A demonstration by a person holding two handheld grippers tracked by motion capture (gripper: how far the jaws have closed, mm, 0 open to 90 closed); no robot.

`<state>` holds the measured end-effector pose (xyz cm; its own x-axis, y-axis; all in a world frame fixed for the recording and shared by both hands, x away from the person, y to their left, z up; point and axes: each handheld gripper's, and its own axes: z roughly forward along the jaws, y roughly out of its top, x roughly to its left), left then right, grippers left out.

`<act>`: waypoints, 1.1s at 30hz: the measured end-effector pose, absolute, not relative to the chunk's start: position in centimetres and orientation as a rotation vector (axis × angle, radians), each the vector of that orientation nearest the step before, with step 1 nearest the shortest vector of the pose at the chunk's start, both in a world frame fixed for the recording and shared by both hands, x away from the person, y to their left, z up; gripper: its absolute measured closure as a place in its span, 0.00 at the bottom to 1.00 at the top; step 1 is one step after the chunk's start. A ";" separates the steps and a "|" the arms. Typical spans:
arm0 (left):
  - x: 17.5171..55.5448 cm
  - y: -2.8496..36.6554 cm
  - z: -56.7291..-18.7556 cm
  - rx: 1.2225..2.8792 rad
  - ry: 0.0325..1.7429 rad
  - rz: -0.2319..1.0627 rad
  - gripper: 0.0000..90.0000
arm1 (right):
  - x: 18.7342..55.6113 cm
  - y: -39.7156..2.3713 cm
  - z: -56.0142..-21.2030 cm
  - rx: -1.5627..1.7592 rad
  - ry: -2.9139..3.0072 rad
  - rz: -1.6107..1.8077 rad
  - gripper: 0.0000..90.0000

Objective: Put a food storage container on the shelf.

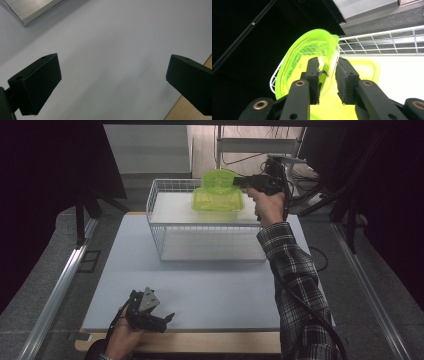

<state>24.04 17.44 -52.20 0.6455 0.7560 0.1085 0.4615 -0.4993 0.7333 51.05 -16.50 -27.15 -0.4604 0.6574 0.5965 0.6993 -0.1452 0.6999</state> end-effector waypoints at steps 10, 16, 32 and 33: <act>24.0 17.4 -52.2 2.182 0.938 0.558 0.00 | 50.9 -16.1 -27.0 -1.583 -2.106 -1.724 0.57; 24.0 17.4 -52.2 2.184 0.938 0.559 0.00 | 50.4 -16.2 -26.6 -1.555 -2.194 -1.727 0.47; 24.0 17.4 -52.2 2.186 0.935 0.560 0.00 | 50.6 -15.3 -27.3 -1.486 -2.208 -1.700 0.38; 24.0 17.4 -52.2 2.186 0.935 0.561 0.00 | 50.6 -15.4 -27.2 -1.480 -2.210 -1.701 0.37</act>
